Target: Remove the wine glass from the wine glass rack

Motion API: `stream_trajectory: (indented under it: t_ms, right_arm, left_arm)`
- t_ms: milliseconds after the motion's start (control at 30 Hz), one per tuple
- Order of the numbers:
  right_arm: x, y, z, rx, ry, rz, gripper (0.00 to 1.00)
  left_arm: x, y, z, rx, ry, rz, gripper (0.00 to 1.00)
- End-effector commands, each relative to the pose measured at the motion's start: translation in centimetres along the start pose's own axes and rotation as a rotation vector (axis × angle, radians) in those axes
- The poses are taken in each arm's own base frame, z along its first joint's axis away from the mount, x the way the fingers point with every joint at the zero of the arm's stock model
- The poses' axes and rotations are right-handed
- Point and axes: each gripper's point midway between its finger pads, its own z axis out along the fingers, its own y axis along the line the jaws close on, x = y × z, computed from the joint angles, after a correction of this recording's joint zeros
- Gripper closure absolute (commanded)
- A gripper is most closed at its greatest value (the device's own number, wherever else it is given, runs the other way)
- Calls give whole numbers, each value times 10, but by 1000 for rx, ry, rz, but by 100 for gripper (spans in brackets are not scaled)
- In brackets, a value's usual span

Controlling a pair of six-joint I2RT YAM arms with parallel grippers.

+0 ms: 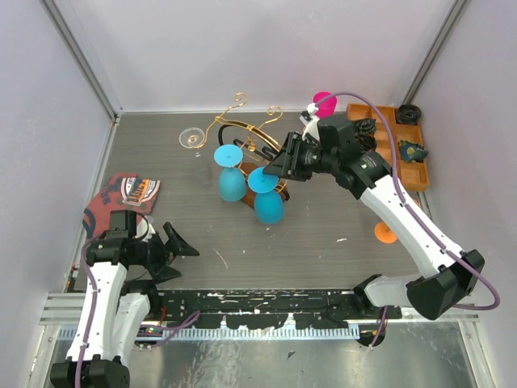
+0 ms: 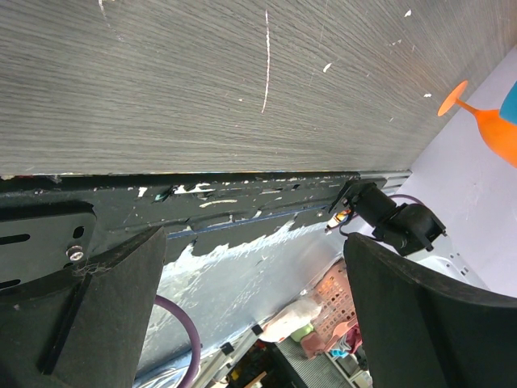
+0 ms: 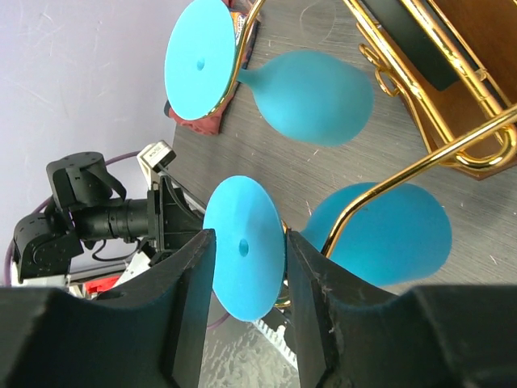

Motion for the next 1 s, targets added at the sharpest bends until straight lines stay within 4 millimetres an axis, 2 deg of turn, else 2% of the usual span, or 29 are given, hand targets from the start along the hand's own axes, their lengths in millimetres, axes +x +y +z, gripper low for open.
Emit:
stream_trajectory:
  t_ms: [0, 100, 267, 333, 500, 633, 833, 967]
  right_arm:
    - [-5, 18, -1, -56, -15, -27, 55]
    - [-1, 19, 0, -64, -1, -27, 64]
    - [0, 19, -3, -59, -1, -33, 92]
    - [-3, 18, -3, -50, -16, -29, 99]
    - [-12, 16, -2, -28, -49, -1, 99]
    - [-21, 21, -13, -44, -75, -2, 99]
    - [-34, 9, -32, -17, -112, 16, 99]
    - [-37, 6, -34, -13, -125, 18, 99]
  left_arm:
    - [9, 9, 0, -29, 31, -15, 2]
    - [10, 9, 0, -30, 32, -14, 2]
    - [10, 9, 0, -32, 35, -16, 2]
    - [10, 9, 0, -32, 35, -17, 2]
    - [10, 7, -3, -30, 36, -12, 2]
    - [11, 7, -4, -38, 39, -7, 2]
    - [6, 1, -7, -24, 23, 1, 2]
    - [5, -1, -7, -17, 18, 1, 2]
